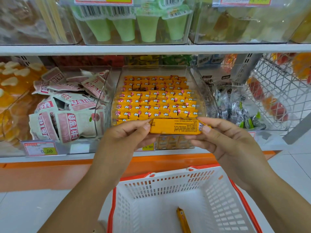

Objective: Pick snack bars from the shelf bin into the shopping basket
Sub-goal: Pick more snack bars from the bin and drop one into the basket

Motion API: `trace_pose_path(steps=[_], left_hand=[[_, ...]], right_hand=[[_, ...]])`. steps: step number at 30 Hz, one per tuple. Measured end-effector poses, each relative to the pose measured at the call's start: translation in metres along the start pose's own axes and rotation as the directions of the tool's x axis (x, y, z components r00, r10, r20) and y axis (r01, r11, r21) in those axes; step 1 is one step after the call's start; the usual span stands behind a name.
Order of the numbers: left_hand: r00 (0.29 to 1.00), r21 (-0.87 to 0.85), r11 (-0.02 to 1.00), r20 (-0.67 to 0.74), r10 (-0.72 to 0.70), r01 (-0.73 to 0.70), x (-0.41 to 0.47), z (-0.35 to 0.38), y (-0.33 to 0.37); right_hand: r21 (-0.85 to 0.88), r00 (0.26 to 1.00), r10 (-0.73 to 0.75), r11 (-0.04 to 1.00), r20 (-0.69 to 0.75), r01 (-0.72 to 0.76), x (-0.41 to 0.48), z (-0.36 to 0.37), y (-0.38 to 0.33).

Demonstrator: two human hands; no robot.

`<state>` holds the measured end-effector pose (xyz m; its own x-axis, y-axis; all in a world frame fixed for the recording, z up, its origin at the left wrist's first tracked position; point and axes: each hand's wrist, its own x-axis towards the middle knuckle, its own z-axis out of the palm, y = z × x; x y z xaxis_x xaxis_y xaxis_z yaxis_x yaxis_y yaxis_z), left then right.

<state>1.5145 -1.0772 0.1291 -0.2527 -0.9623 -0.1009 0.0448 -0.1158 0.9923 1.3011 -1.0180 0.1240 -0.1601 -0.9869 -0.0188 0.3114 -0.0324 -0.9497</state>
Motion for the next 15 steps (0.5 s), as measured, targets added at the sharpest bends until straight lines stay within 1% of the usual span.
trace_pose_path(steps=[3, 9, 13, 15], left_hand=[[0.998, 0.079, 0.997, 0.057, 0.017, -0.021, -0.001, -0.005, 0.001], [0.996, 0.149, 0.986, 0.039, 0.076, -0.081, -0.002, 0.0, 0.0], [0.997, 0.127, 0.989, 0.037, 0.065, -0.069, 0.001, -0.002, -0.002], [0.998, 0.115, 0.992, 0.005, 0.057, -0.057, 0.002, -0.001, -0.004]], right_hand=[[-0.078, 0.998, 0.015, 0.997, 0.062, -0.01, -0.002, -0.001, -0.002], [-0.195, 0.996, -0.094, 0.976, 0.01, 0.094, -0.002, 0.0, 0.0], [-0.166, 0.999, -0.044, 0.985, 0.004, 0.044, 0.002, 0.0, 0.007], [-0.091, 1.0, 0.008, 0.996, -0.018, -0.01, 0.004, 0.0, 0.01]])
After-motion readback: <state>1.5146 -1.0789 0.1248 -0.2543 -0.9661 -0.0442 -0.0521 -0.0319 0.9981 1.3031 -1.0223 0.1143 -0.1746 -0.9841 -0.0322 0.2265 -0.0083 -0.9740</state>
